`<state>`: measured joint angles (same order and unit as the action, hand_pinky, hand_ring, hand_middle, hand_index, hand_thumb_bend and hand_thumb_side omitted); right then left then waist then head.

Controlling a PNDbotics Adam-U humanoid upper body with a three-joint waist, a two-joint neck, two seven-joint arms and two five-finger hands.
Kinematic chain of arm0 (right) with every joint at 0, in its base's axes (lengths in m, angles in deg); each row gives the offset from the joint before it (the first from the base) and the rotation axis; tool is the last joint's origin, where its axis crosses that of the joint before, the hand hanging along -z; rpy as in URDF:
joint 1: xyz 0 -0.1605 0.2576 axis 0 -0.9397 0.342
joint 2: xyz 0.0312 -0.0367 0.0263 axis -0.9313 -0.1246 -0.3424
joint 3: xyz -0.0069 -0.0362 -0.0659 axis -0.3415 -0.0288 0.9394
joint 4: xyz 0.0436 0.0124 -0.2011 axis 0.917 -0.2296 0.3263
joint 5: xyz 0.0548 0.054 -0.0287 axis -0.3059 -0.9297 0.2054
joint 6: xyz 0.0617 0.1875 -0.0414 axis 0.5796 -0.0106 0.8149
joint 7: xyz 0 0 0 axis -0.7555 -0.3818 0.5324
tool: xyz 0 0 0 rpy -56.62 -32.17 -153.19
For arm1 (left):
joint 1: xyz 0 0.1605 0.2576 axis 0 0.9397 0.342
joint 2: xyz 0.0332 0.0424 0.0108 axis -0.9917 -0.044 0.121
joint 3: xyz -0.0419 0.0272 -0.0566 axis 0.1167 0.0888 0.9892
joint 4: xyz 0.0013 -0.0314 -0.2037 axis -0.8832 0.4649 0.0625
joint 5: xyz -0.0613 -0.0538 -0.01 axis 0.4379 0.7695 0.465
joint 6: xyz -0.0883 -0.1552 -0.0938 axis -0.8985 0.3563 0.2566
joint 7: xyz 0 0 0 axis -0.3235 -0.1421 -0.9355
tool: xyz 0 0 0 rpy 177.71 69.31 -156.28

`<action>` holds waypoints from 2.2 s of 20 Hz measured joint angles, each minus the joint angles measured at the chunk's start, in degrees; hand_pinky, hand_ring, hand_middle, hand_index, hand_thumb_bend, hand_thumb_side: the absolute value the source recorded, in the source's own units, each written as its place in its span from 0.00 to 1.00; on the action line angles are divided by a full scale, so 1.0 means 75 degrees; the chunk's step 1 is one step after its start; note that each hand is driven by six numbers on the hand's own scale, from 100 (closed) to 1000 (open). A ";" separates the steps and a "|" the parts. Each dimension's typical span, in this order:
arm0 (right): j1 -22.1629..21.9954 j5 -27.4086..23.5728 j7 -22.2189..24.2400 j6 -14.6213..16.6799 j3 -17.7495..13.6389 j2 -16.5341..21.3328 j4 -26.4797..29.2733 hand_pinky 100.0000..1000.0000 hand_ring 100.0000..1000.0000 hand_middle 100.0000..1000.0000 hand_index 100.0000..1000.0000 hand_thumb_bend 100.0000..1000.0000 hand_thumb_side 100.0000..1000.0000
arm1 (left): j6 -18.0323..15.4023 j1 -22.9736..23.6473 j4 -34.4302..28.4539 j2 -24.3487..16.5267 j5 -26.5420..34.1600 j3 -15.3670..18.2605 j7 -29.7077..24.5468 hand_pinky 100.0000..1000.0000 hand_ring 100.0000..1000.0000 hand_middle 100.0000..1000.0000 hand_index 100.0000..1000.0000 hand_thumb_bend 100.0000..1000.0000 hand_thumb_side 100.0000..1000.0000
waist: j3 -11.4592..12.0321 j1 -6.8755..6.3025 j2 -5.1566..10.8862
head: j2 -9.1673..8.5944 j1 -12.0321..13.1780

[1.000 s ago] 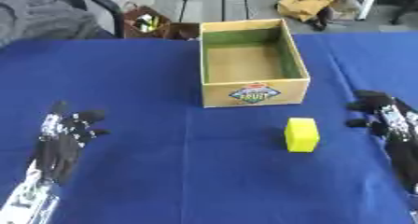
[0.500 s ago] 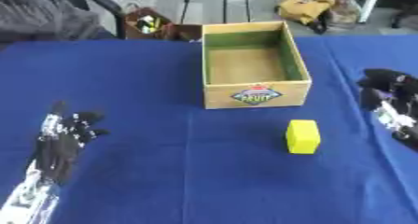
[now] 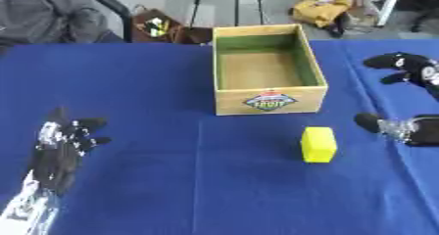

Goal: Pick up objects on the table and place them in the box.

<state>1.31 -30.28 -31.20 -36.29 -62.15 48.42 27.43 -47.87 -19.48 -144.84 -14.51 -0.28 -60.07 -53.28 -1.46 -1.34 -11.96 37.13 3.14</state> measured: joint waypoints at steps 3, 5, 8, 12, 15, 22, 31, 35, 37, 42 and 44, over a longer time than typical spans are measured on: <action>0.0412 0.0362 0.0359 0.0148 0.0290 0.0039 -0.0470 0.84 0.95 0.86 0.90 0.54 0.42 | 0.0007 0.0002 0.0003 0.0000 0.0000 -0.0003 -0.0016 0.70 0.87 0.68 0.62 0.28 1.00 | 0.0060 0.0006 0.0002 | -0.0003 -0.0076; 0.0656 0.0603 0.0596 0.0232 0.0472 0.0036 -0.0817 0.86 0.95 0.86 0.90 0.55 0.42 | 0.0008 0.0003 0.0009 -0.0001 0.0000 -0.0009 -0.0031 0.70 0.87 0.68 0.62 0.28 1.00 | 0.0088 0.0006 0.0012 | -0.0004 -0.0124; 0.1030 0.0963 0.0959 0.0307 0.0710 -0.0072 -0.1380 0.86 0.94 0.86 0.89 0.57 0.42 | 0.0011 0.0007 0.0031 -0.0001 0.0000 -0.0043 -0.0050 0.70 0.87 0.68 0.62 0.28 1.00 | 0.0105 0.0006 0.0033 | -0.0005 -0.0189; 0.1437 0.1595 0.1492 0.0486 0.0903 -0.0421 -0.2128 0.88 0.94 0.87 0.89 0.59 0.41 | 0.0004 0.0008 0.0041 -0.0001 0.0000 -0.0052 -0.0067 0.70 0.87 0.68 0.62 0.28 1.00 | 0.0121 -0.0010 0.0046 | -0.0019 -0.0245; 0.1655 0.2588 0.1965 0.0845 0.0902 -0.0797 -0.2627 0.88 0.93 0.88 0.89 0.64 0.37 | 0.0003 0.0009 0.0041 -0.0001 0.0000 -0.0052 -0.0069 0.70 0.87 0.68 0.62 0.28 1.00 | 0.0151 -0.0044 0.0069 | -0.0030 -0.0294; 0.1823 0.4400 0.2208 0.1644 0.1047 -0.1285 -0.3202 0.89 0.92 0.88 0.89 0.67 0.39 | 0.0002 0.0010 0.0041 -0.0001 0.0000 -0.0053 -0.0070 0.70 0.87 0.68 0.62 0.28 1.00 | 0.0167 -0.0045 0.0087 | -0.0059 -0.0363; 0.1892 0.4721 0.2081 0.1890 0.1092 -0.1461 -0.3454 0.86 0.86 0.74 0.78 0.57 0.43 | 0.0003 0.0010 0.0041 -0.0001 0.0000 -0.0054 -0.0070 0.70 0.87 0.68 0.62 0.28 1.00 | 0.0172 -0.0037 0.0093 | -0.0062 -0.0367; 0.1897 0.4739 0.2004 0.1895 0.1120 -0.1493 -0.3519 0.86 0.85 0.71 0.75 0.56 0.43 | 0.0003 0.0010 0.0041 -0.0001 0.0000 -0.0054 -0.0070 0.70 0.87 0.68 0.62 0.28 1.00 | 0.0184 -0.0037 0.0100 | -0.0062 -0.0367; 0.1897 0.4772 0.1991 0.1907 0.1152 -0.1539 -0.3522 0.86 0.85 0.67 0.72 0.54 0.43 | 0.0003 0.0010 0.0041 -0.0001 0.0000 -0.0054 -0.0070 0.70 0.87 0.68 0.62 0.28 1.00 | 0.0184 -0.0037 0.0105 | -0.0063 -0.0368; 0.1884 0.4825 0.1987 0.1930 0.1238 -0.1648 -0.3609 0.84 0.82 0.53 0.59 0.42 0.39 | 0.0003 0.0010 0.0041 -0.0001 0.0000 -0.0054 -0.0070 0.70 0.87 0.68 0.62 0.28 1.00 | 0.0186 -0.0038 0.0106 | -0.0064 -0.0369; 0.1884 0.4826 0.1965 0.1942 0.1255 -0.1676 -0.3619 0.82 0.80 0.45 0.50 0.31 0.32 | 0.0003 0.0010 0.0041 -0.0001 0.0000 -0.0054 -0.0070 0.70 0.87 0.68 0.62 0.28 1.00 | 0.0187 -0.0038 0.0107 | -0.0064 -0.0369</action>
<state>15.44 5.92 -16.46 -21.73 -52.74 35.85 0.29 -47.85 -19.40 -144.53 -14.51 -0.28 -60.48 -53.81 -0.06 -1.63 -11.16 36.65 0.37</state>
